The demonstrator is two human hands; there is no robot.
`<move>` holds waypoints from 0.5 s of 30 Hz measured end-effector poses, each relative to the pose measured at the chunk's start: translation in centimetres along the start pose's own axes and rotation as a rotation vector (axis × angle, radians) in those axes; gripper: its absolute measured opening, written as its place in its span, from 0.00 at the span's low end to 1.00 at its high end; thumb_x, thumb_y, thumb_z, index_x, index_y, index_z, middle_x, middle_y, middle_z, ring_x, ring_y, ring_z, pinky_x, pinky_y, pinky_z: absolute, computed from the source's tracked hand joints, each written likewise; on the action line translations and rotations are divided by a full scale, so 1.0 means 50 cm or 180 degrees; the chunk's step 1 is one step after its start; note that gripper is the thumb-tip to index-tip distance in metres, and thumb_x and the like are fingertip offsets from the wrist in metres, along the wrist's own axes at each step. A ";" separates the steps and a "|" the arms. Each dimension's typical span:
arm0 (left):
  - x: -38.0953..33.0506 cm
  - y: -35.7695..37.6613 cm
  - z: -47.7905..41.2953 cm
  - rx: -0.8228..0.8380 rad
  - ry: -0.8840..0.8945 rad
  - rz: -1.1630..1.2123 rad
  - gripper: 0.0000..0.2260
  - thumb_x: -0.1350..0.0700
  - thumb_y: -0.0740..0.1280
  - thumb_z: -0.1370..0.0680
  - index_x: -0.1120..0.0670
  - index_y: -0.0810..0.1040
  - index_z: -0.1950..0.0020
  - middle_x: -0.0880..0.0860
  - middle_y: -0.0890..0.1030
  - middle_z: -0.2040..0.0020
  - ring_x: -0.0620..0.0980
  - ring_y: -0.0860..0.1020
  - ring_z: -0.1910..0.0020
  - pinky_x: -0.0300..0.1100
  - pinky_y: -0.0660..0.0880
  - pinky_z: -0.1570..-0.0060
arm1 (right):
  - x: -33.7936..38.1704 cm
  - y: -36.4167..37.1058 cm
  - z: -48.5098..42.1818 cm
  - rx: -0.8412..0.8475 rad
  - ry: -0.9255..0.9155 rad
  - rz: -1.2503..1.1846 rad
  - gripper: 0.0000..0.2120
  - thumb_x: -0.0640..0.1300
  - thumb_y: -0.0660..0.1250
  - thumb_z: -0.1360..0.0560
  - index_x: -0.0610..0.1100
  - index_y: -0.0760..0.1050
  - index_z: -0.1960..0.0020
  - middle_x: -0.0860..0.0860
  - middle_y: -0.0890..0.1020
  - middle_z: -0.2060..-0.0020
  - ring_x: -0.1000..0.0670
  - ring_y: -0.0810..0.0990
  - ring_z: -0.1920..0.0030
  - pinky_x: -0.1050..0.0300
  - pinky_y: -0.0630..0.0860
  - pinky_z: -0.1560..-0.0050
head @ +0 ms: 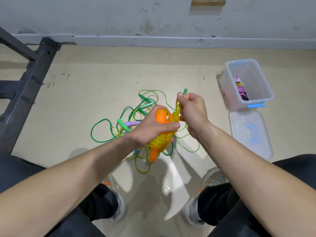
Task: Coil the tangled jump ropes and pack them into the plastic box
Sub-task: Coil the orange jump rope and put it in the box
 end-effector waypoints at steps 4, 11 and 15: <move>-0.027 0.007 -0.026 0.0051 0.0073 -0.0025 0.30 0.63 0.79 0.31 0.52 0.68 0.35 0.62 0.80 0.54 0.63 0.81 0.64 0.59 0.80 0.61 | 0.025 -0.038 -0.006 0.0425 0.0182 -0.0300 0.14 0.47 0.67 0.19 0.48 0.70 0.63 0.52 0.68 0.75 0.53 0.65 0.74 0.60 0.63 0.72; -0.057 0.057 -0.060 -0.0318 0.0200 0.0375 0.23 0.63 0.77 0.28 0.54 0.72 0.39 0.62 0.78 0.51 0.62 0.81 0.61 0.49 0.80 0.67 | 0.037 -0.088 -0.015 0.0592 0.0524 -0.0674 0.11 0.55 0.66 0.20 0.47 0.74 0.49 0.52 0.76 0.65 0.53 0.73 0.68 0.60 0.70 0.70; -0.099 0.092 -0.115 -0.0764 0.0491 0.0269 0.25 0.55 0.82 0.34 0.53 0.75 0.43 0.59 0.82 0.53 0.58 0.82 0.57 0.54 0.80 0.55 | 0.056 -0.104 -0.010 0.0488 0.0683 -0.0314 0.14 0.58 0.60 0.19 0.49 0.75 0.51 0.50 0.78 0.59 0.51 0.77 0.62 0.56 0.74 0.60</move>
Point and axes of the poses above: each hand's wrist, its own z-axis away from the middle knuckle, its own y-axis out of the palm, x = y × z, the point moved 2 cm from there along -z, towards the middle knuckle
